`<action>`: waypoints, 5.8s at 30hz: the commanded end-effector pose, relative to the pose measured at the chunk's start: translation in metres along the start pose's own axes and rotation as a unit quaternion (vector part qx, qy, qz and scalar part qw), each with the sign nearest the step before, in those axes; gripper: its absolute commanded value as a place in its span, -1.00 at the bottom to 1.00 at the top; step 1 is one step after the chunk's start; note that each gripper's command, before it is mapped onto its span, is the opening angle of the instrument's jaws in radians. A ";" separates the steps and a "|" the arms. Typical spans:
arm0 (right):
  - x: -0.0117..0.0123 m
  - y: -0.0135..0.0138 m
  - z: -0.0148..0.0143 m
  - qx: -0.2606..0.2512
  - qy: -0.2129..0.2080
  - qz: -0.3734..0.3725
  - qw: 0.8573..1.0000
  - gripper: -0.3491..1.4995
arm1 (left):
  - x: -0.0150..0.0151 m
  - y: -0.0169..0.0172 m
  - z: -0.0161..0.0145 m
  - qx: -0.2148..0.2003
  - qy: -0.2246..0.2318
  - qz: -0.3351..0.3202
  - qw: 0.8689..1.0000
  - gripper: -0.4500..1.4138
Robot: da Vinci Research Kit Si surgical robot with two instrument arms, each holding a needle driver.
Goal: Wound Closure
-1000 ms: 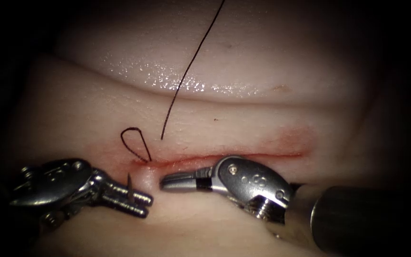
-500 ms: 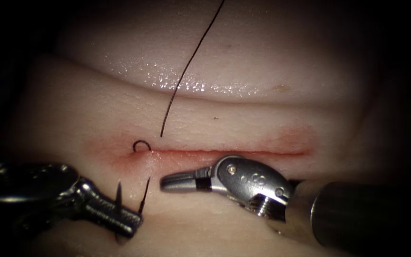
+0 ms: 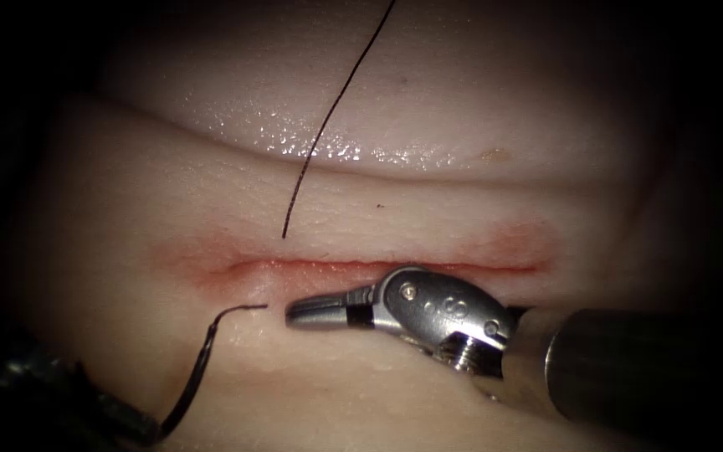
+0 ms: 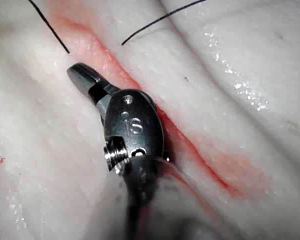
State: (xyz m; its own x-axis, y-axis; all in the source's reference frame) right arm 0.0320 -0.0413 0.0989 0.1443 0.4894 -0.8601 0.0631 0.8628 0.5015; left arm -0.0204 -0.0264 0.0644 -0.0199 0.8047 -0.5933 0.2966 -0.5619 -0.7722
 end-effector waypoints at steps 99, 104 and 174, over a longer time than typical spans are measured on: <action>0.0126 -0.0062 -0.0007 -0.024 -0.044 0.015 0.999 0.76 | -0.0030 -0.0022 -0.0090 0.281 -0.056 0.286 0.915 -1.00; 0.0116 -0.0052 -0.0004 -0.034 -0.046 -0.001 0.998 0.76 | -0.0026 -0.0022 -0.0106 0.304 -0.058 0.284 0.907 -1.00; 0.0131 -0.0101 -0.0003 -0.057 -0.102 -0.024 0.993 0.96 | -0.0049 -0.0036 -0.0092 0.280 -0.050 0.305 0.909 -1.00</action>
State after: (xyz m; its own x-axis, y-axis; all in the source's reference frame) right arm 0.0323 -0.0433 0.0819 0.3425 0.4245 -0.8381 -0.0397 0.8978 0.4385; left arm -0.0119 -0.0261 0.0715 -0.1124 0.3034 -0.9462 -0.2516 -0.9299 -0.2683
